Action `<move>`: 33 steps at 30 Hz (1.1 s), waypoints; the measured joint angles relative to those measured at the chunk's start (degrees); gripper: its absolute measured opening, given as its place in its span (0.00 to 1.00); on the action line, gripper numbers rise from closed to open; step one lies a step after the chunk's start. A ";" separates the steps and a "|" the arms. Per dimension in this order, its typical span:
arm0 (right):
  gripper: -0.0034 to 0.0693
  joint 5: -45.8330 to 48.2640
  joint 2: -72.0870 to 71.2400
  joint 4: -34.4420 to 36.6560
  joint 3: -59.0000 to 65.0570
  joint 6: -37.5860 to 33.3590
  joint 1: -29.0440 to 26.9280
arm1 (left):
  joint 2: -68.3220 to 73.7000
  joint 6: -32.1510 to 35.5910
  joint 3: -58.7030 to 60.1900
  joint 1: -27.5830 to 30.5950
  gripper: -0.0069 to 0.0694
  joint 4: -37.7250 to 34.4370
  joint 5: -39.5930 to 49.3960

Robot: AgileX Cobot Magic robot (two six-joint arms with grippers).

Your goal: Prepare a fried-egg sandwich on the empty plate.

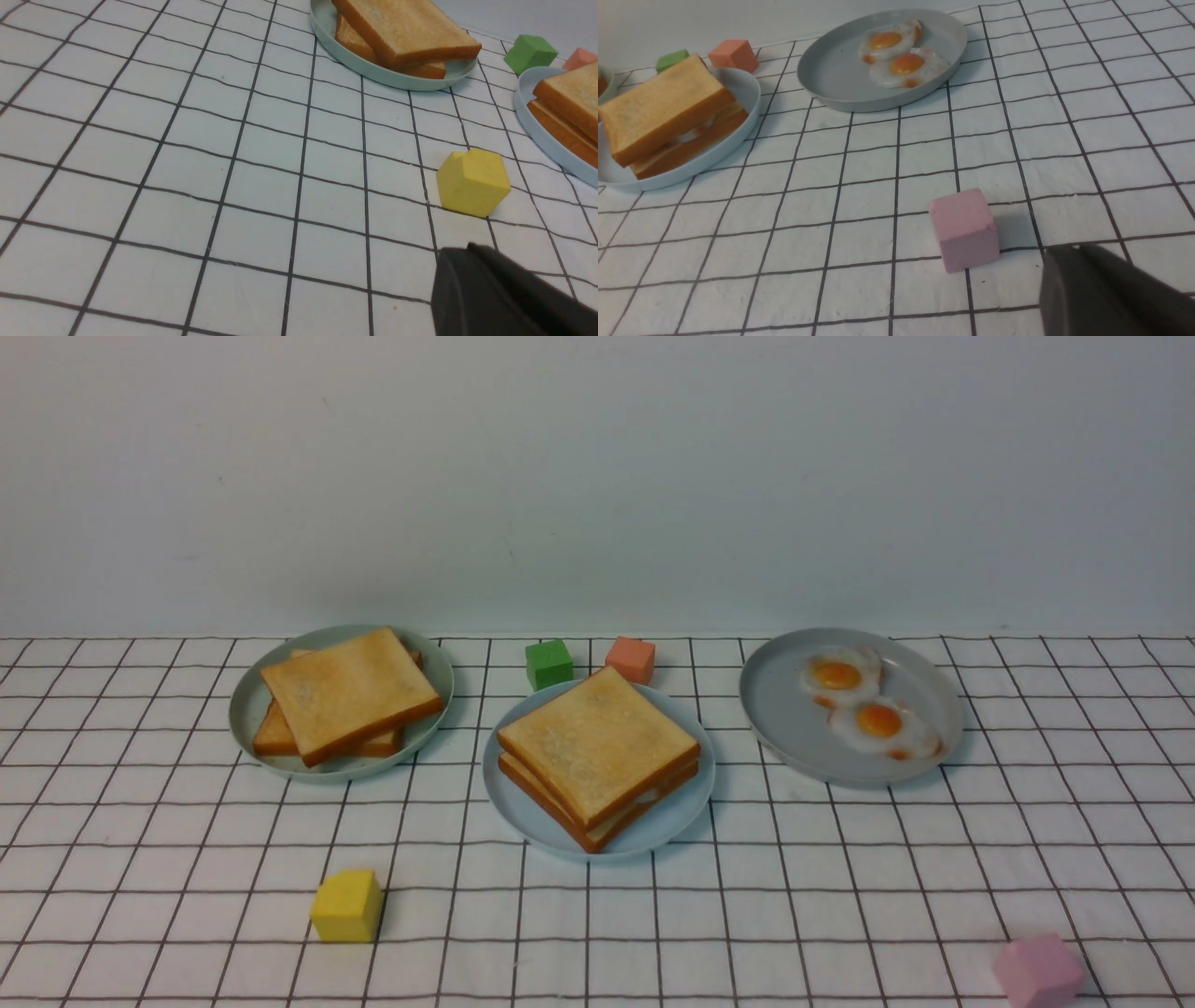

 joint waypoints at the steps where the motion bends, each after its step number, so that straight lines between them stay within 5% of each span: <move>1: 0.11 0.00 0.00 0.00 0.00 0.00 0.00 | 0.00 0.00 0.00 0.00 0.07 0.00 0.00; 33: 0.17 0.00 0.00 0.06 0.02 0.05 0.00 | 0.00 0.00 0.00 0.00 0.08 0.00 0.00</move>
